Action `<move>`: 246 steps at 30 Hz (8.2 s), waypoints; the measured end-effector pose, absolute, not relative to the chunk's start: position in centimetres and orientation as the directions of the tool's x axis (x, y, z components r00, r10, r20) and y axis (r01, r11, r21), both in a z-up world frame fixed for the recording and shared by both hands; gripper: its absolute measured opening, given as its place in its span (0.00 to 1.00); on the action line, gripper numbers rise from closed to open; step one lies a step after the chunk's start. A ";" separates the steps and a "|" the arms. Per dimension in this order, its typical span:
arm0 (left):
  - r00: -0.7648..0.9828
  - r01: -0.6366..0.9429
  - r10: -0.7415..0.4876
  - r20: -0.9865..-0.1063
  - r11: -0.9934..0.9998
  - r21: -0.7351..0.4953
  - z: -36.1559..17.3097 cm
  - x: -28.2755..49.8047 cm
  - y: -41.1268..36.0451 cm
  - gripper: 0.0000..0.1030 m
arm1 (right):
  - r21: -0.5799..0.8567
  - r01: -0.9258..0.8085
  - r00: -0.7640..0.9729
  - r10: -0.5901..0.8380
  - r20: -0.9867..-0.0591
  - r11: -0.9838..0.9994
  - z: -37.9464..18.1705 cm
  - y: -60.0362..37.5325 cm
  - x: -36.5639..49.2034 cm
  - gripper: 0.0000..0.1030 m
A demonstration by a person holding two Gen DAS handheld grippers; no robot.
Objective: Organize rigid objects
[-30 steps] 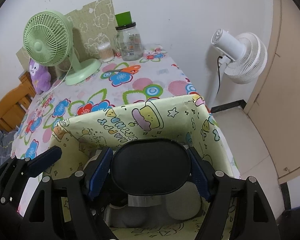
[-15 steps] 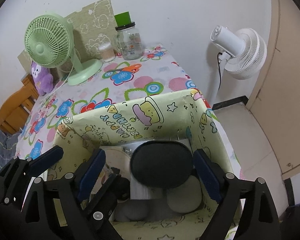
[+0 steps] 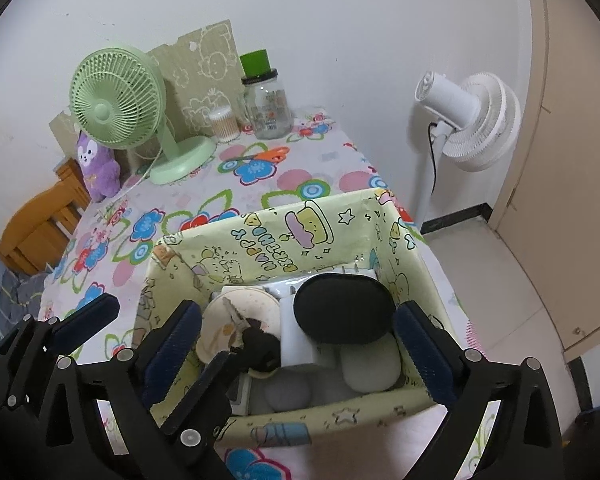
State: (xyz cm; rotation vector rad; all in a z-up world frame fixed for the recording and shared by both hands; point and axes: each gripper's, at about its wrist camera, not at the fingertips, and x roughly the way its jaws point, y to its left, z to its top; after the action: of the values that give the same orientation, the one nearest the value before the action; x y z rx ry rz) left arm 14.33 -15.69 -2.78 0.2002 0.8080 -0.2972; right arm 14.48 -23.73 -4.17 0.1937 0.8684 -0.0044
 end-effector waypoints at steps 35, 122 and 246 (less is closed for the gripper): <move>0.745 0.203 -0.156 -0.649 0.979 -0.002 -0.2 7.4 -6.5 1.00 | 0.121 -0.033 0.747 0.105 -0.657 0.992 -0.3 -16.9 7.2 0.99; 0.861 0.017 -0.029 -0.507 0.999 -0.030 1.5 0.7 2.9 1.00 | 0.036 -0.038 0.892 0.050 -0.449 0.999 1.5 -14.6 0.2 1.00; 0.861 0.028 -0.033 -0.507 0.999 -0.017 1.4 0.9 2.5 1.00 | 0.020 -0.063 0.891 0.066 -0.449 0.998 1.3 -14.0 0.2 1.00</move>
State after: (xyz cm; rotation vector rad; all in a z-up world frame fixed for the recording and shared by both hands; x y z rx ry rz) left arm 0.89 2.54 1.38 -0.0093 0.5322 -0.0318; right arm 0.20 -13.99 1.29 0.0053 0.4657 0.0671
